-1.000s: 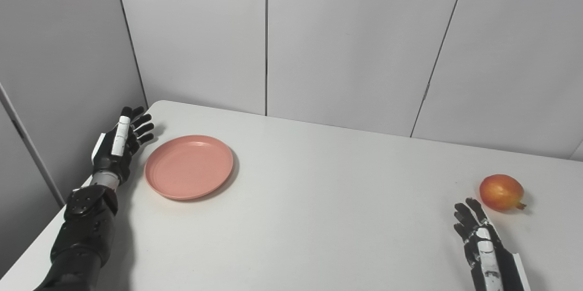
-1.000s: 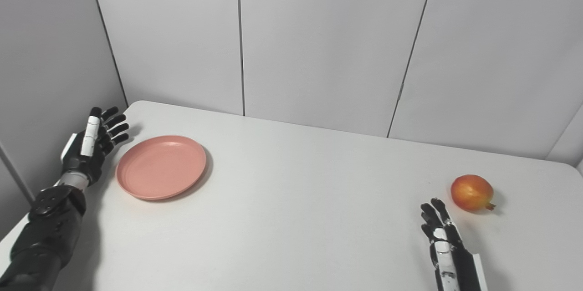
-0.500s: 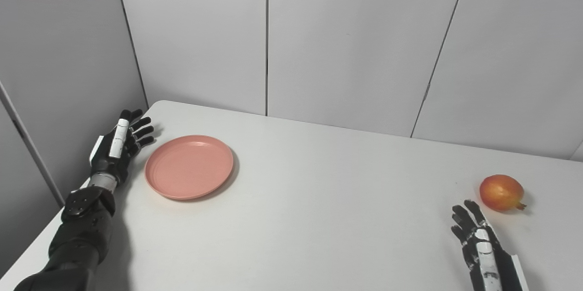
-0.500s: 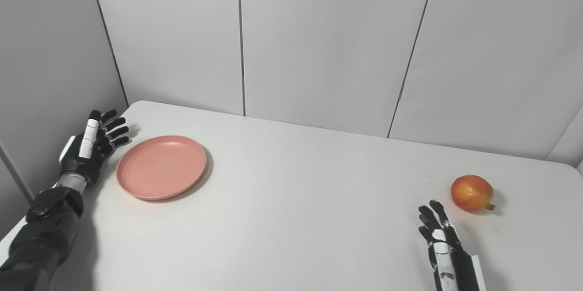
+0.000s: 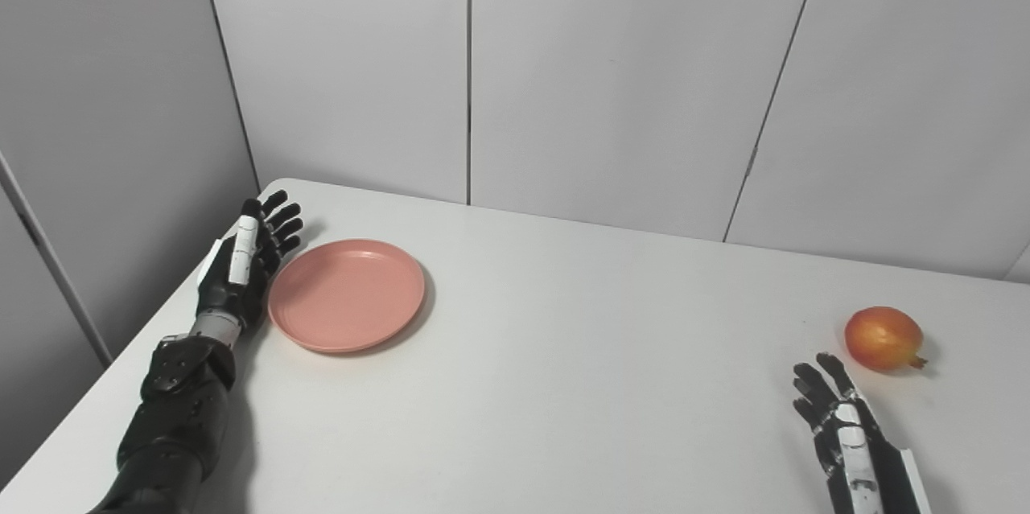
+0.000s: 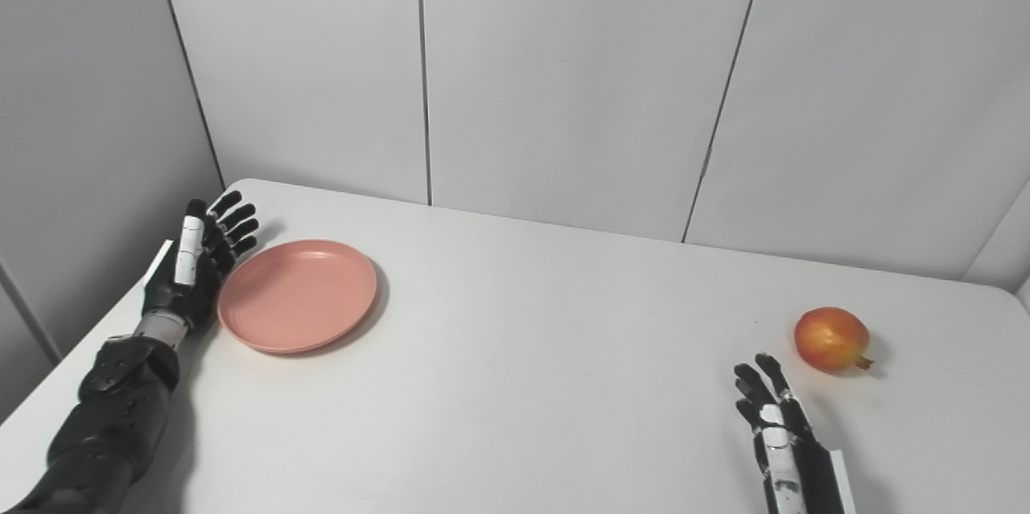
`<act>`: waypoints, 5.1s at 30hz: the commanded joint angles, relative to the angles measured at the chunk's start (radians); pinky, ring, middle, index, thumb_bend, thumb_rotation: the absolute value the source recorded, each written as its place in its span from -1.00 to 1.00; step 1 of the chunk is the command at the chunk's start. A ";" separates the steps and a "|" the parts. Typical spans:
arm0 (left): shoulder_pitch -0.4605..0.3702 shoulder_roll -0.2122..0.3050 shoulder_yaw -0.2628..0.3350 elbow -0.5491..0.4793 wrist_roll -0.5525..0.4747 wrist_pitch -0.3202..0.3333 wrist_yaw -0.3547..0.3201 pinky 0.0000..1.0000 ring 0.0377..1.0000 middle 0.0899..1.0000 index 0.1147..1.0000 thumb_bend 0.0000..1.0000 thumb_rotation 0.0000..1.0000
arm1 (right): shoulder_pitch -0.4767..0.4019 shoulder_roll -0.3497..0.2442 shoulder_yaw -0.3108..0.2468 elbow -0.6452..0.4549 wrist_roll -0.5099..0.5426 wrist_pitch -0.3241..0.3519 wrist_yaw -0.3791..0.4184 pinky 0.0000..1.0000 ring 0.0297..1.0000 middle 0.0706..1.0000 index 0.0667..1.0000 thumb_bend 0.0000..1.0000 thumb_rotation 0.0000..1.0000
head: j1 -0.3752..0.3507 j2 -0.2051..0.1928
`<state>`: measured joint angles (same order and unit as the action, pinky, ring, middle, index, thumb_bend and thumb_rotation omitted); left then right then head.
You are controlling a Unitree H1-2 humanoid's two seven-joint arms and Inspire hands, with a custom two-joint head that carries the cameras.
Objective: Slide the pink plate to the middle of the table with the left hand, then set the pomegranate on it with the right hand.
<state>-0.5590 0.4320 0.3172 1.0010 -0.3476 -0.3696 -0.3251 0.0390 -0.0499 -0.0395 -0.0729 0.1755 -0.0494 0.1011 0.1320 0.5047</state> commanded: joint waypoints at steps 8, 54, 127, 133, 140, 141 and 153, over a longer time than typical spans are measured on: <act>-0.017 -0.001 0.000 -0.037 -0.028 0.003 -0.040 0.88 0.84 0.81 0.85 0.96 0.77 | 0.029 0.028 0.010 0.008 -0.010 0.023 -0.013 0.82 0.77 0.67 0.76 0.51 0.69 | -0.004 0.005; 0.073 -0.179 -0.083 -0.355 -0.010 0.225 0.004 0.60 0.73 0.73 0.75 0.96 0.68 | 0.021 0.024 0.021 -0.004 -0.015 0.044 -0.018 0.82 0.77 0.65 0.76 0.54 0.69 | -0.034 0.037; 0.173 -0.471 -0.226 -0.552 0.135 0.323 0.222 0.40 0.74 0.87 0.94 0.84 0.60 | 0.000 0.140 0.138 -0.063 -0.184 0.106 -0.123 0.67 0.66 0.58 0.71 0.31 0.65 | -0.384 0.103; 0.186 -0.473 -0.227 -0.548 0.133 0.302 0.211 0.40 0.73 0.85 0.96 0.89 0.57 | 0.006 0.133 0.137 -0.069 -0.187 0.103 -0.124 0.67 0.66 0.58 0.69 0.34 0.65 | -0.391 0.104; 0.199 -0.476 -0.228 -0.529 0.126 0.262 0.196 0.40 0.74 0.84 0.96 0.90 0.58 | 0.023 0.107 0.139 -0.072 -0.250 0.021 -0.133 0.66 0.68 0.67 0.71 0.40 0.65 | -0.390 0.091; 0.200 -0.475 -0.227 -0.525 0.124 0.257 0.194 0.41 0.74 0.84 0.95 0.89 0.59 | 0.026 0.106 0.138 -0.080 -0.260 0.019 -0.135 0.66 0.68 0.69 0.70 0.41 0.65 | -0.390 0.091; 0.183 -0.477 -0.220 -0.453 0.114 0.204 0.176 0.43 0.77 0.86 0.94 0.86 0.60 | -0.034 0.076 0.117 -0.176 -0.436 0.031 -0.171 0.51 0.62 0.66 0.68 0.47 0.66 | -0.405 0.069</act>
<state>-0.4075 -0.0299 0.0957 0.4942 -0.2167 -0.1336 -0.1312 0.0483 0.0400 0.0821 -0.1958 -0.2361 0.0059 -0.0552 -0.2761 0.5768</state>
